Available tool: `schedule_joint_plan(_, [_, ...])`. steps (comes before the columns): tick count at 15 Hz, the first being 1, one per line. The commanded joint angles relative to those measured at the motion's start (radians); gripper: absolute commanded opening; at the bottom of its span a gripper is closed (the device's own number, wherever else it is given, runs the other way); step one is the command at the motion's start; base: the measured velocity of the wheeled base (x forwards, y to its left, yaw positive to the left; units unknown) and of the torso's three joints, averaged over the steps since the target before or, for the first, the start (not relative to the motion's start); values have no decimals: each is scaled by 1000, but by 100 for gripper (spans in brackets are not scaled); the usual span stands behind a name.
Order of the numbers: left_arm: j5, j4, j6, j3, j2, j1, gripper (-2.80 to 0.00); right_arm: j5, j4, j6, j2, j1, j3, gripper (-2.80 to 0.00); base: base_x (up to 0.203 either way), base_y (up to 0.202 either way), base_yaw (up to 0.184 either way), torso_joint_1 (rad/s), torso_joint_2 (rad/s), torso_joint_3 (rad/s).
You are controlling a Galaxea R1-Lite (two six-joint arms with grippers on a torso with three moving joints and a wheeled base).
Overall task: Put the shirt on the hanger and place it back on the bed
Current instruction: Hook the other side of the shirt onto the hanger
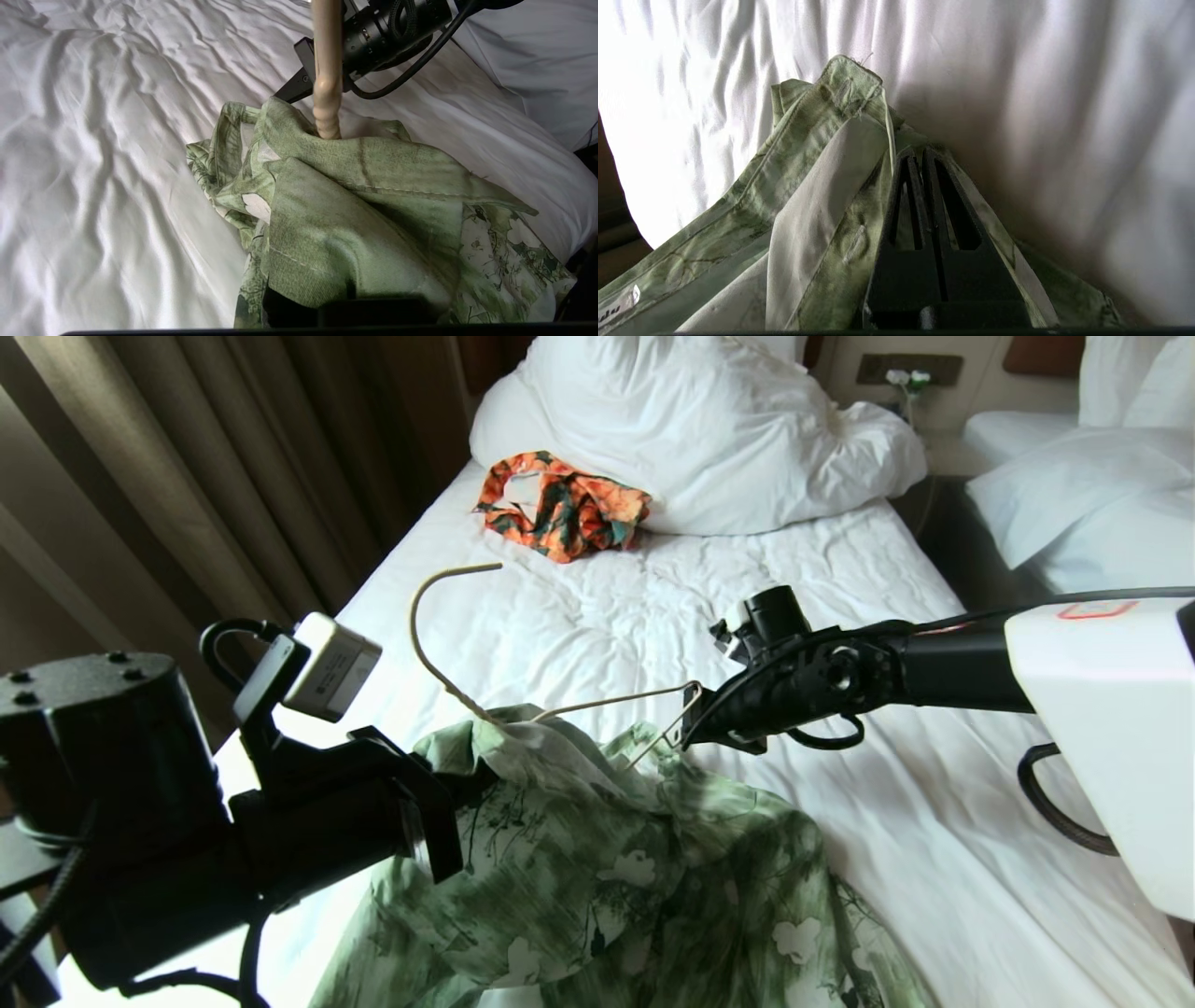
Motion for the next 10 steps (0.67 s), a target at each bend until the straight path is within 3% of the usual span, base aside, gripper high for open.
schedule_joint_plan(1, [2,-3,2,-8,0,4,-280,-4,41,6,-72,-22,28,-280,0,0,0,0,0,0])
schedule_joint_plan(5, [6,-3,4,-5,-1,-9,-280,-12,42,51,-83,-32,54,-280,0,0,0,0,0,0])
schedule_joint_plan(8, [2,-3,3,-5,-1,-9,-280,-12,33,-13,-36,-3,35,-280,0,0,0,0,0,0])
schedule_joint_plan(9, [0,-3,3,-4,0,-9,-280,-12,26,-35,-24,3,30,-23,0,0,0,0,0,0])
schedule_joint_plan(10, [0,-3,2,-1,1,-10,-280,-13,6,-59,-13,10,29,0,0,0,0,0,0,0])
